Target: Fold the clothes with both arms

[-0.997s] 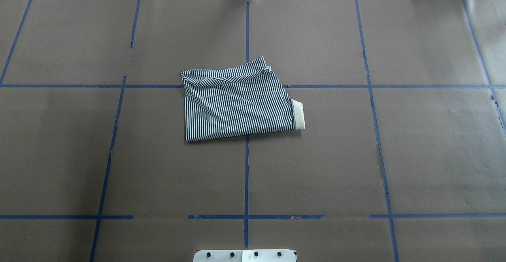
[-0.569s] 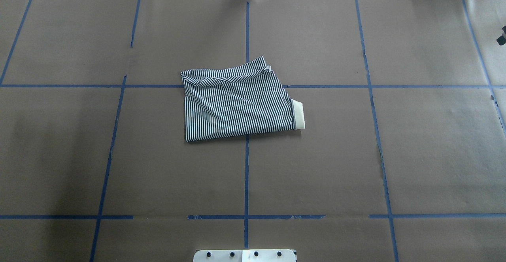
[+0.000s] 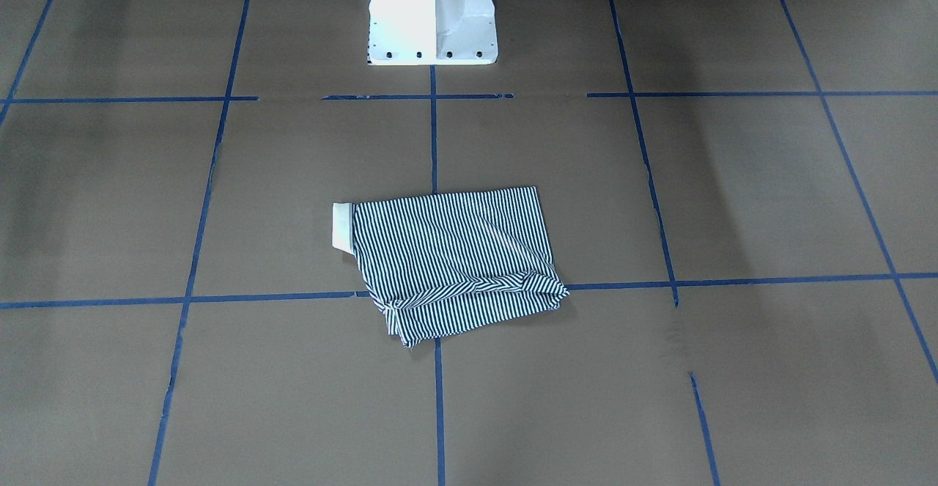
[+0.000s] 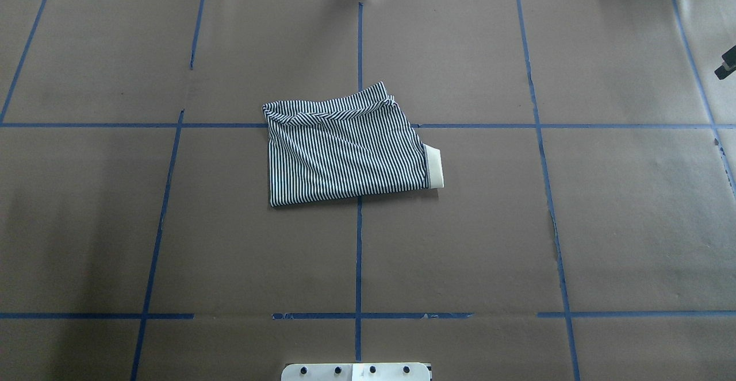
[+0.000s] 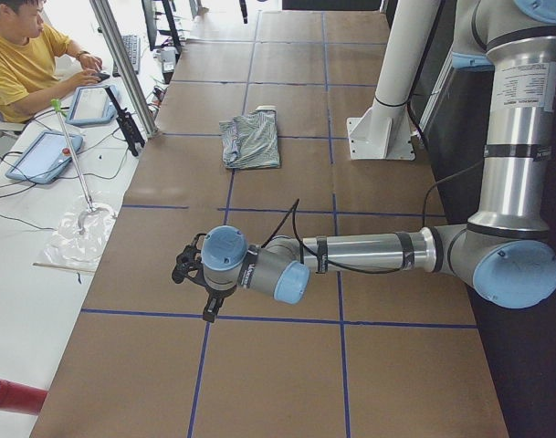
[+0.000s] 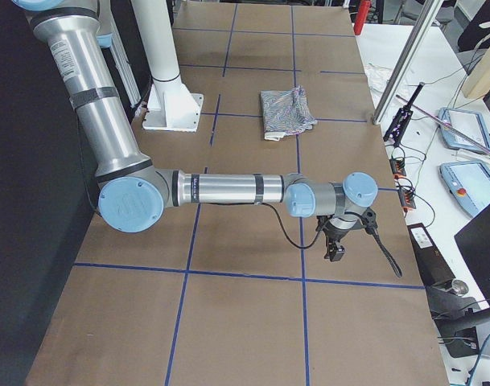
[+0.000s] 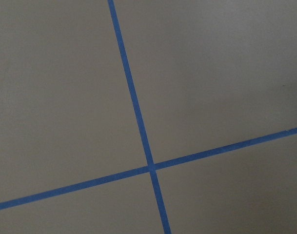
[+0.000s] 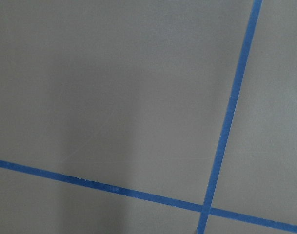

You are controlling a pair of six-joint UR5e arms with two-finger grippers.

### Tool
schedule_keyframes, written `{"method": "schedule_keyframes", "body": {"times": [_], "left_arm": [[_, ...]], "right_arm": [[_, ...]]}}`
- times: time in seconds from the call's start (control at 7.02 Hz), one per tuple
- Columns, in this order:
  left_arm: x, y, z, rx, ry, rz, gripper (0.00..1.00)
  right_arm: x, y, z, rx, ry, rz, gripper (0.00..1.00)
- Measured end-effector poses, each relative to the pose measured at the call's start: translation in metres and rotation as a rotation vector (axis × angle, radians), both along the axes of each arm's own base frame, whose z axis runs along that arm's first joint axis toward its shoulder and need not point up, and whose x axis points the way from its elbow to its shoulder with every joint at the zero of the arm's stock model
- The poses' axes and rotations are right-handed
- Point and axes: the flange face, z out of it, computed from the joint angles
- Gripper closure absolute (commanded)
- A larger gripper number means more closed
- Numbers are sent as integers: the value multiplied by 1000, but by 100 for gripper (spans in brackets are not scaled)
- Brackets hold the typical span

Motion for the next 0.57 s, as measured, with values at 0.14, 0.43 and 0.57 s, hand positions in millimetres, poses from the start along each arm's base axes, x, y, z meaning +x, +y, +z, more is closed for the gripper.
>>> {"method": "schedule_keyframes", "body": {"times": [0.14, 0.43, 0.57], "left_arm": [[14, -7, -12, 18, -37, 18, 0], [33, -48, -61, -47, -90, 38, 0], [42, -61, -76, -99, -116, 50, 0]], "right_arm": [[-2, 5, 9, 7, 0, -4, 0], [-8, 8, 16, 14, 1, -14, 0], [-10, 8, 16, 16, 0, -17, 0]]}}
